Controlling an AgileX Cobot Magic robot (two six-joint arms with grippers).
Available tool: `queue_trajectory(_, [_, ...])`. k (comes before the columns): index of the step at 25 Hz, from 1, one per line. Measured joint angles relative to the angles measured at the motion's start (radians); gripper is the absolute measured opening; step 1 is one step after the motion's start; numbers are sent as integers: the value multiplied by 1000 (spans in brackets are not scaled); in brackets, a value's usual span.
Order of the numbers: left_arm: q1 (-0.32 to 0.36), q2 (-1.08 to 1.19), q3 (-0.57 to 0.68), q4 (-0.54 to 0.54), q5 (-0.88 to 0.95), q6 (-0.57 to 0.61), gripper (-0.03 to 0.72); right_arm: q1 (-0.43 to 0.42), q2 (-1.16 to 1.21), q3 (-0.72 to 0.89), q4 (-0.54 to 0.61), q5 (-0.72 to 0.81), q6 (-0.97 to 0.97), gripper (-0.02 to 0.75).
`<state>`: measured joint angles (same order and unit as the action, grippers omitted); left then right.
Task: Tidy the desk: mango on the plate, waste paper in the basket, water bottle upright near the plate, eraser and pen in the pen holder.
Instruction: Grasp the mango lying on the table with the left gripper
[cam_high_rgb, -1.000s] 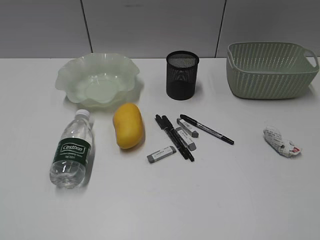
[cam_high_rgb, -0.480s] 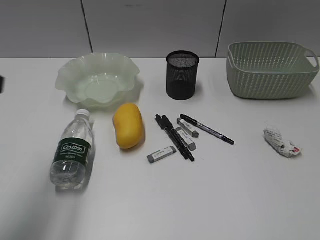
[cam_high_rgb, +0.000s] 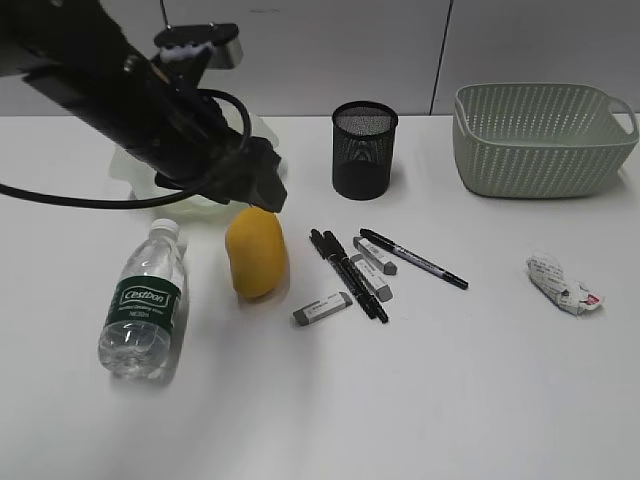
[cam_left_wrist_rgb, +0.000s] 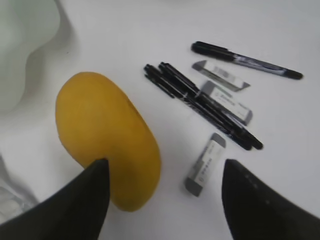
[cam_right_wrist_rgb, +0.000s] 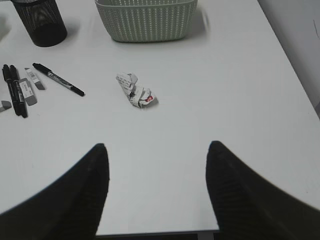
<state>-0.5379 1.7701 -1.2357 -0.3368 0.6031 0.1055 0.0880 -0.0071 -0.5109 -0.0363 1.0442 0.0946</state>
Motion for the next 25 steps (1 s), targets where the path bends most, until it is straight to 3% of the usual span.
queue_trajectory(6, [-7, 197, -106, 226, 54, -349, 529, 0, 0, 0, 0, 0, 0, 487])
queue_trajectory(10, [-40, 263, -149, 337, 80, -508, 529, 0, 0, 0, 0, 0, 0, 487])
queue_trajectory(14, [-61, 296, -192, 384, 77, -572, 540, 0, 0, 0, 1, 0, 0, 487])
queue_trajectory(20, [-61, 355, -243, 399, 88, -608, 629, 0, 0, 0, 21, 0, 0, 487])
queue_trajectory(22, [-61, 376, -247, 397, 96, -616, 624, 0, 0, 0, 26, 0, 0, 487])
queue_trajectory(25, [-60, 383, -249, 395, 98, -634, 554, 0, 0, 0, 28, 0, 0, 487])
